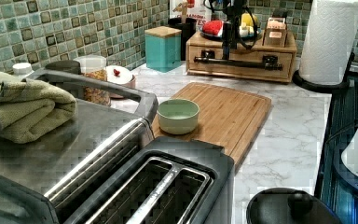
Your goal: Open the drawer.
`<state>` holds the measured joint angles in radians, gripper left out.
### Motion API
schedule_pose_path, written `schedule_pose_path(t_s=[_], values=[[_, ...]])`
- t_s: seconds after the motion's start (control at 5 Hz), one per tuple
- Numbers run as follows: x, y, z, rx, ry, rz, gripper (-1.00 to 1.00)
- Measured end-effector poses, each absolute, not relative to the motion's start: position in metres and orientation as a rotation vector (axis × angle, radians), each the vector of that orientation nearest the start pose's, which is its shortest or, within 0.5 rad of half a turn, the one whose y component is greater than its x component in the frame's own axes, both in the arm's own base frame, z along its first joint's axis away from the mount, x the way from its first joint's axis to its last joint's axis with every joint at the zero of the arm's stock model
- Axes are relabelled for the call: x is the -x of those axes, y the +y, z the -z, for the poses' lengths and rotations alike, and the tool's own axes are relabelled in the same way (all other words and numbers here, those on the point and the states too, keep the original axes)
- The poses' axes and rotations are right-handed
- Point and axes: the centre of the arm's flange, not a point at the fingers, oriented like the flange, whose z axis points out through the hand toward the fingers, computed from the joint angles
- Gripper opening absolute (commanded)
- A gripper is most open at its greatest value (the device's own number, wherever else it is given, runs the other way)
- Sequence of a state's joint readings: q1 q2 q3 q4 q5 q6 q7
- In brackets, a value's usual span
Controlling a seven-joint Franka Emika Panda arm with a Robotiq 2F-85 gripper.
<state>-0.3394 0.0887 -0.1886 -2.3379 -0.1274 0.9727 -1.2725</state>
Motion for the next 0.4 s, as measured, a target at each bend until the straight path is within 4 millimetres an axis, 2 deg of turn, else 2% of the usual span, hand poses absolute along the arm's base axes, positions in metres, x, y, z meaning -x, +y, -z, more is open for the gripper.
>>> schedule_pose_path(t_s=[0.2,0.4], values=[[-0.4518,-0.2590,-0.3052,3.275,-0.115,0.077,1.00],[-0.4576,-0.2547,-0.2982,3.276,-0.104,0.146,1.00]])
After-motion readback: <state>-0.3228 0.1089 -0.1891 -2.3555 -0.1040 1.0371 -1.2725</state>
